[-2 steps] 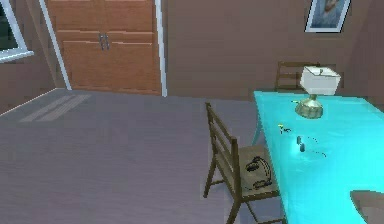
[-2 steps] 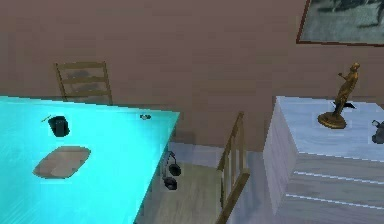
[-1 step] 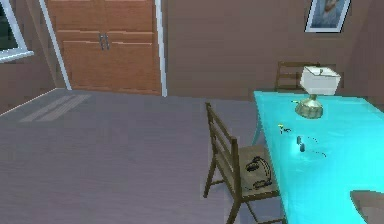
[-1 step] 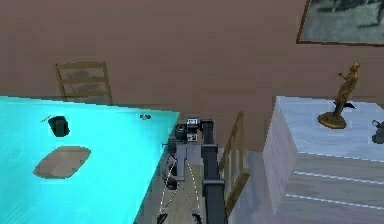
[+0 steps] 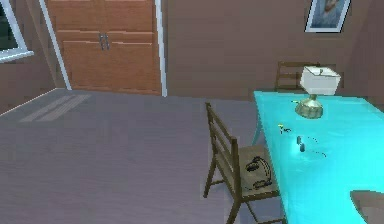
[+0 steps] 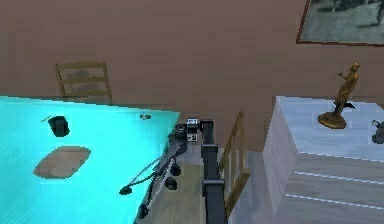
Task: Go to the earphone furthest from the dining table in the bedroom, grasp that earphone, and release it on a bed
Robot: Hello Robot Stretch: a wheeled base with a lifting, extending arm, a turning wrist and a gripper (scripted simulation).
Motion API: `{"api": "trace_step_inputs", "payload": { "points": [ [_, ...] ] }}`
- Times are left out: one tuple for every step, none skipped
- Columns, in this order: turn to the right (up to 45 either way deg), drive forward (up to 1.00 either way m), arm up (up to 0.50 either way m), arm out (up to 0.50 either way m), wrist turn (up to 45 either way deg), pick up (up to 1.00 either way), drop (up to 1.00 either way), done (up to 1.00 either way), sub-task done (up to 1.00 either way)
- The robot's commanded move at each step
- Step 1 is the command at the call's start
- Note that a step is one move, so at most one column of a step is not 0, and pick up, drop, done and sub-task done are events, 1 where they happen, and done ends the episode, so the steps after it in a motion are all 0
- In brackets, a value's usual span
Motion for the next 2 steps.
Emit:
{"api": "trace_step_inputs", "payload": {
  "points": [
    [0.0, 0.00, 0.00, 0.00, 45.0, 0.00, 0.00, 0.00, 0.00],
    [0.0, 0.00, 0.00, 0.00, 45.0, 0.00, 0.00, 0.00, 0.00]
  ]
}}
